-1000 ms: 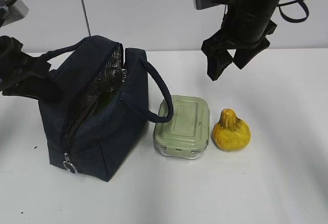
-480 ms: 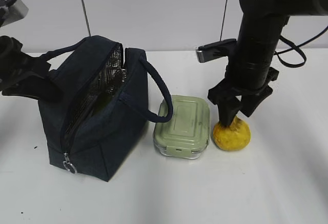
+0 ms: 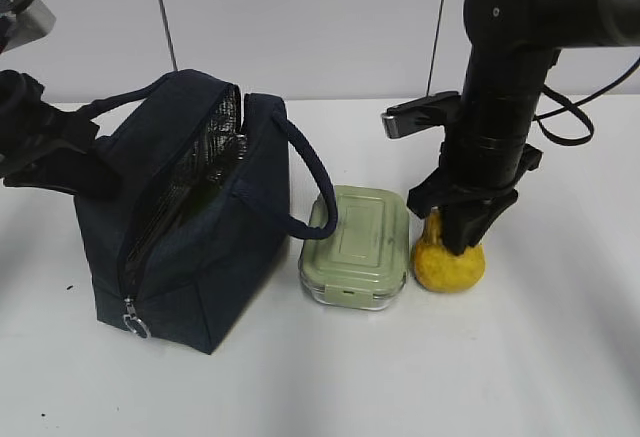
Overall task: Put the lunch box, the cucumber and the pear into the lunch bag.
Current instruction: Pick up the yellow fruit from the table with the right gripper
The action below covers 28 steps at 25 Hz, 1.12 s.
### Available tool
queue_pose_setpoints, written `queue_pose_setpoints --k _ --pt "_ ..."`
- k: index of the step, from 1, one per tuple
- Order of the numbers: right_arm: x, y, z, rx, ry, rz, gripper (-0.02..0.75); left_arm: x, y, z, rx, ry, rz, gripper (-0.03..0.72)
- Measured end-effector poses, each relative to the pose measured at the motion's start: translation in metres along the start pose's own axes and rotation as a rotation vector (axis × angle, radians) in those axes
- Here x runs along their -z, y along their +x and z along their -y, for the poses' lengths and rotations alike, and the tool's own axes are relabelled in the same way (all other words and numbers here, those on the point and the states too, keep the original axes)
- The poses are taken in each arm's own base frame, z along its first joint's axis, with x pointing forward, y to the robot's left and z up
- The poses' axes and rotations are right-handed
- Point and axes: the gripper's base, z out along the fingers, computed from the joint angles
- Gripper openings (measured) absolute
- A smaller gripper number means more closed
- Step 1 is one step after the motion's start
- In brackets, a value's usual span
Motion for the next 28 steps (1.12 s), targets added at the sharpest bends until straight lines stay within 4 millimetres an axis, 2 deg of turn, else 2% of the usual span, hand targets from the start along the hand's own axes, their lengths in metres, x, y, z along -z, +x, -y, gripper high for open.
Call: queue_pose_setpoints --k 4,7,9,13,15,18,24,26,28 --pt "0.0000 -0.0001 0.0000 -0.001 0.000 0.001 0.136 0.0000 0.0002 0.0001 0.000 0.002 -0.002 -0.016" --pt "0.0000 0.0003 -0.0001 -0.001 -0.001 -0.003 0.156 0.0000 0.0004 0.0003 0.000 0.003 -0.004 -0.016" --pt "0.0000 0.0007 -0.0002 0.005 -0.002 -0.008 0.223 0.0000 0.0006 0.0003 -0.001 0.003 -0.007 -0.016" --pt "0.0000 0.0008 -0.0005 0.013 -0.006 -0.009 0.439 0.0000 0.0008 0.0003 -0.002 0.003 -0.009 -0.016" --pt "0.0000 0.0008 -0.0005 0.015 -0.006 -0.009 0.497 0.0000 0.0009 0.0003 -0.002 0.003 -0.010 -0.016" --pt "-0.0004 -0.0007 -0.0001 0.015 -0.001 0.009 0.526 0.0000 0.0009 0.0003 -0.002 0.003 -0.010 -0.016" --pt "-0.0038 -0.0078 0.0002 0.009 -0.003 0.075 0.524 0.0000 0.0009 0.0003 -0.002 0.004 -0.010 -0.016" --pt "-0.0052 -0.0080 0.0006 0.010 -0.001 0.071 0.442 0.0000 0.0010 0.0003 -0.003 0.004 -0.011 -0.016" --pt "-0.0062 -0.0076 0.0015 0.014 0.007 0.063 0.299 0.0000 0.0010 0.0003 -0.003 0.004 -0.011 -0.016"
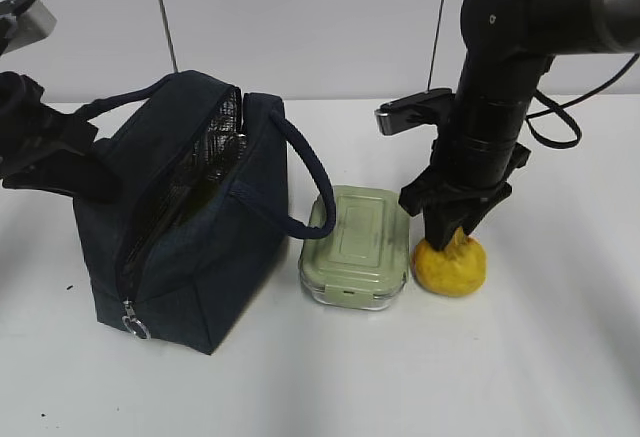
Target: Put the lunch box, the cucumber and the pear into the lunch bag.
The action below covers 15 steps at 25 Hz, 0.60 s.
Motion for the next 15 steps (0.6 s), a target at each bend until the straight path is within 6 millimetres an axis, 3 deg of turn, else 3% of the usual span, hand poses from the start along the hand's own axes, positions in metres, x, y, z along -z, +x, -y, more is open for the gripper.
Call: queue_pose_setpoints --k 2,6,8,11,14,15 --pt "0.000 0.000 0.001 0.004 0.009 -0.002 0.179 0.000 0.000 0.000 0.000 0.000 0.000 -0.016" --pt "0.017 0.000 -0.001 0.007 0.013 0.034 0.140 0.000 0.000 0.000 0.000 0.001 -0.001 -0.016" --pt "0.044 -0.003 -0.004 0.007 0.014 0.113 0.138 0.000 0.000 0.000 0.000 0.001 -0.001 -0.016" --pt "0.102 -0.012 -0.016 0.038 -0.042 0.312 0.136 0.000 0.000 0.000 0.000 0.001 -0.002 -0.016" --pt "0.150 -0.022 -0.044 0.152 -0.179 0.522 0.136 0.000 0.000 0.000 0.000 0.001 -0.002 -0.016" --pt "0.158 -0.026 -0.055 0.189 -0.229 0.573 0.136 0.000 0.000 0.000 0.000 0.001 -0.002 -0.016"
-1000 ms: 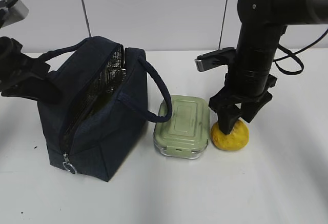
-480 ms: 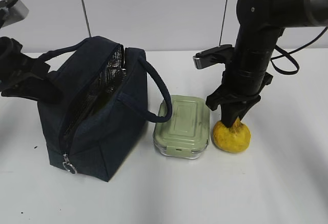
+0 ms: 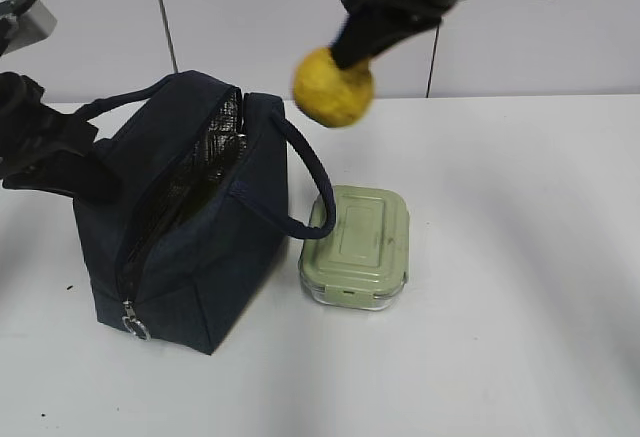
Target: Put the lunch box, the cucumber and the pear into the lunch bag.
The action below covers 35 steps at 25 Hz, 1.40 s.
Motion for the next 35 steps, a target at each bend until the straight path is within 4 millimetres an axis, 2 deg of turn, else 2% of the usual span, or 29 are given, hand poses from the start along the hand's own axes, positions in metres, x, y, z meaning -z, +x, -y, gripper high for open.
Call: queue_pose_setpoints --k 2,4,7,11,13,15,17,20,22,26,28,32,35 --pt "0.000 -0.013 -0.019 0.044 -0.109 0.101 0.136 0.000 0.000 0.000 0.000 0.000 0.000 -0.016" --pt "-0.013 -0.018 -0.031 0.066 -0.181 0.130 0.135 0.000 0.000 0.000 0.000 0.000 0.000 -0.016" --pt "-0.053 -0.016 -0.041 0.090 -0.235 0.090 0.134 0.000 0.000 0.000 0.000 0.000 0.000 -0.016" --pt "-0.106 -0.003 -0.038 0.087 -0.247 -0.003 0.134 0.000 0.000 0.000 0.000 0.001 -0.001 -0.016" --pt "-0.121 0.004 -0.032 0.083 -0.236 -0.055 0.136 0.000 0.000 0.000 0.000 0.002 -0.003 -0.016" --pt "-0.127 0.009 -0.030 0.085 -0.233 -0.089 0.172 0.000 0.000 0.000 0.000 0.003 -0.004 -0.016" --pt "-0.127 0.008 -0.030 0.080 -0.240 -0.087 0.260 0.000 0.000 0.000 0.000 0.003 -0.004 -0.016" --pt "-0.118 -0.005 -0.035 0.073 -0.266 -0.030 0.496 0.000 0.000 0.000 0.000 0.003 -0.004 -0.016" --pt "-0.108 -0.015 -0.039 0.081 -0.269 0.015 0.577 0.000 0.000 0.000 0.000 0.003 -0.004 -0.016" --pt "-0.081 -0.027 -0.033 0.039 -0.210 0.059 0.573 0.000 0.001 0.000 0.000 0.004 -0.006 -0.016" --pt "-0.070 -0.025 -0.019 0.011 -0.153 0.035 0.563 0.000 0.001 0.000 0.000 0.004 -0.006 -0.016" --pt "-0.060 -0.005 0.021 -0.094 -0.066 -0.069 0.552 0.000 0.001 0.000 0.000 0.005 -0.007 -0.017" --pt "-0.061 0.022 0.048 -0.192 -0.037 -0.132 0.538 0.000 0.001 0.000 0.000 0.005 -0.007 -0.017"
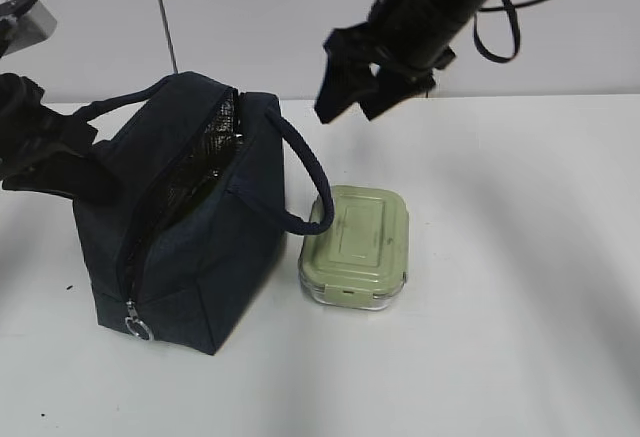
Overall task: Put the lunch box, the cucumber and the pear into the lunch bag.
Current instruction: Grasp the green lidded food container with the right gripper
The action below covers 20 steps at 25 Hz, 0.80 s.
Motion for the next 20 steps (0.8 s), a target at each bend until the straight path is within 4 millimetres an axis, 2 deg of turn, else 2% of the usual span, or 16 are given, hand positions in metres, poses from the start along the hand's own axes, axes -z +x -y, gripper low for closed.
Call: queue_pose_setpoints --k 3,5,8,10,14,20 --pt "-0.010 0.033 0.026 -0.113 0.026 -0.048 0.532 0.000 0.000 0.000 0.000 0.000 0.000 -0.017" --pt "-0.016 0.054 0.036 -0.185 0.025 -0.039 0.531 0.000 0.000 0.000 0.000 0.000 0.000 -0.017" --pt "-0.029 0.092 0.047 -0.322 -0.068 0.010 0.531 0.000 0.000 0.000 0.000 0.000 0.000 -0.017" --pt "-0.036 0.107 0.052 -0.398 -0.147 0.064 0.531 0.000 0.000 0.000 0.000 0.000 0.000 -0.017" --pt "-0.046 0.121 0.065 -0.510 -0.218 0.157 0.531 0.000 0.000 0.000 -0.001 -0.001 0.000 -0.017" --pt "-0.054 0.122 0.074 -0.538 -0.200 0.181 0.531 0.000 0.000 0.000 -0.001 0.000 -0.001 -0.017"
